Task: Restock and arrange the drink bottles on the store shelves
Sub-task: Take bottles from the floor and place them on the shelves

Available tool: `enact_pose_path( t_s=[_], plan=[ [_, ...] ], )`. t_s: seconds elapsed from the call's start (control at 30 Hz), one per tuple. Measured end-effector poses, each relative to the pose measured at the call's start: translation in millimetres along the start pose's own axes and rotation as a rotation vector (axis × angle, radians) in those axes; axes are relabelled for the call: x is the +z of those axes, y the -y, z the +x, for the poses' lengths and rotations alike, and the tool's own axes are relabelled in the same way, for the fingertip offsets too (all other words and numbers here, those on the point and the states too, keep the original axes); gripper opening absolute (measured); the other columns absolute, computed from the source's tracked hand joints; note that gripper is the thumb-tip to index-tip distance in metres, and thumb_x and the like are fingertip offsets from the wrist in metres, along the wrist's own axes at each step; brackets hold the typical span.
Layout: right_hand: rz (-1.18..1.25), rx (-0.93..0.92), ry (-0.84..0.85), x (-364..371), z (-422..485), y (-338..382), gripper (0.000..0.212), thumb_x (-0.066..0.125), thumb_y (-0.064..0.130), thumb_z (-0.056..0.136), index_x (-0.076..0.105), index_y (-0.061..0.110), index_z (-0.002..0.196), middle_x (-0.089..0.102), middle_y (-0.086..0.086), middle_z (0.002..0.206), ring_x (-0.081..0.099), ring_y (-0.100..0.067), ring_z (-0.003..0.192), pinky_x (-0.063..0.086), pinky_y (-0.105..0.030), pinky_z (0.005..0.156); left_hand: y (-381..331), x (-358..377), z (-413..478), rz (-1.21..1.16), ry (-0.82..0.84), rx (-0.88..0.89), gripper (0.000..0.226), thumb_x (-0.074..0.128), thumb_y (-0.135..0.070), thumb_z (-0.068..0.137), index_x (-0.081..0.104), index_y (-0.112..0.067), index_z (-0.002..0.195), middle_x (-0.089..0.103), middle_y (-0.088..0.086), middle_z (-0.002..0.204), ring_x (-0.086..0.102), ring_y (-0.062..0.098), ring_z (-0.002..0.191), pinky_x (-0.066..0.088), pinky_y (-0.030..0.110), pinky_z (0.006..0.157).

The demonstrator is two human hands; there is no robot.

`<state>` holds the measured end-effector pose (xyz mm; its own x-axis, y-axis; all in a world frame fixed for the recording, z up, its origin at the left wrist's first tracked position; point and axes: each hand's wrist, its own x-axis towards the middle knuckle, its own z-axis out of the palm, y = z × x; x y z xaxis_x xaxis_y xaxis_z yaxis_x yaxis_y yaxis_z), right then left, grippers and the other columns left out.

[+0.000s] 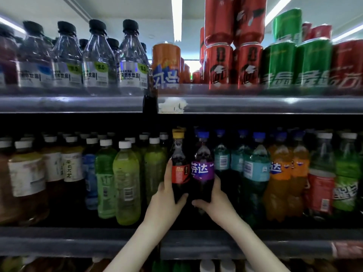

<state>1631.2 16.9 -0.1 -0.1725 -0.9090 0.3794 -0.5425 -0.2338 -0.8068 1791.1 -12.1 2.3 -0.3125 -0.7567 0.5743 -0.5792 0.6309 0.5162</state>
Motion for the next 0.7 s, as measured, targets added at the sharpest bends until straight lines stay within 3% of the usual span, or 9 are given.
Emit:
enact_pose_path(
  t_s=[0.07,0.23,0.4,0.53,0.63,0.7],
  plan=[
    [-0.035,0.045,-0.031,3.2,-0.4,-3.1,0.088,0.072,0.023,0.084,0.012,0.022,0.149,0.050,0.004,0.134,0.046,-0.002,0.107,0.039,-0.004,0.074,1.1,1.8,1.1,0.008,-0.004,0.002,0.105,0.056,-0.042,0.092,-0.044,-0.059,0.119,0.045,0.009,0.139,0.063,0.024,0.104,0.048,0.027,0.074],
    [-0.076,0.078,-0.092,10.1,-1.2,1.8,0.081,0.072,0.024,0.084,0.019,0.021,0.145,0.053,0.004,0.131,0.049,-0.003,0.106,0.041,-0.013,0.084,6.3,-0.3,4.2,-0.010,0.020,0.001,0.105,0.054,-0.046,0.092,-0.048,-0.056,0.116,0.045,0.005,0.138,0.065,0.019,0.097,0.048,0.021,0.065],
    [-0.127,0.110,-0.127,12.5,-4.2,3.8,0.070,0.073,0.025,0.084,0.030,0.019,0.139,0.056,0.008,0.117,0.052,-0.001,0.093,0.041,0.000,0.064,14.7,2.8,5.6,-0.020,0.013,0.025,0.105,0.053,-0.050,0.091,-0.051,-0.053,0.113,0.039,0.004,0.144,0.062,0.019,0.107,0.050,0.022,0.074],
    [-0.168,0.152,-0.190,10.3,-7.3,3.5,0.064,0.074,0.021,0.083,0.036,0.013,0.134,0.054,0.013,0.095,0.050,0.008,0.077,0.041,-0.002,0.057,21.8,6.5,5.0,-0.085,-0.021,0.034,0.110,0.056,-0.050,0.089,-0.052,-0.058,0.108,0.037,0.003,0.148,0.060,0.019,0.111,0.053,0.024,0.078],
    [-0.188,0.185,-0.263,4.7,-13.4,2.1,0.060,0.074,0.019,0.082,0.039,0.014,0.130,0.053,0.016,0.088,0.049,0.007,0.074,0.041,-0.002,0.057,25.2,12.4,2.7,-0.028,-0.095,0.112,0.113,0.059,-0.049,0.088,-0.049,-0.048,0.122,0.022,0.006,0.155,0.050,0.020,0.125,0.051,0.022,0.084],
    [-0.202,0.208,-0.292,0.4,-18.0,3.8,0.058,0.075,0.021,0.081,0.039,0.017,0.127,0.056,0.010,0.095,0.053,-0.004,0.081,0.040,-0.005,0.057,25.2,16.0,3.7,0.118,-0.205,0.239,0.121,0.073,-0.040,0.079,-0.028,-0.029,0.145,0.023,0.016,0.153,0.041,0.030,0.132,0.052,0.032,0.089]
  ],
)
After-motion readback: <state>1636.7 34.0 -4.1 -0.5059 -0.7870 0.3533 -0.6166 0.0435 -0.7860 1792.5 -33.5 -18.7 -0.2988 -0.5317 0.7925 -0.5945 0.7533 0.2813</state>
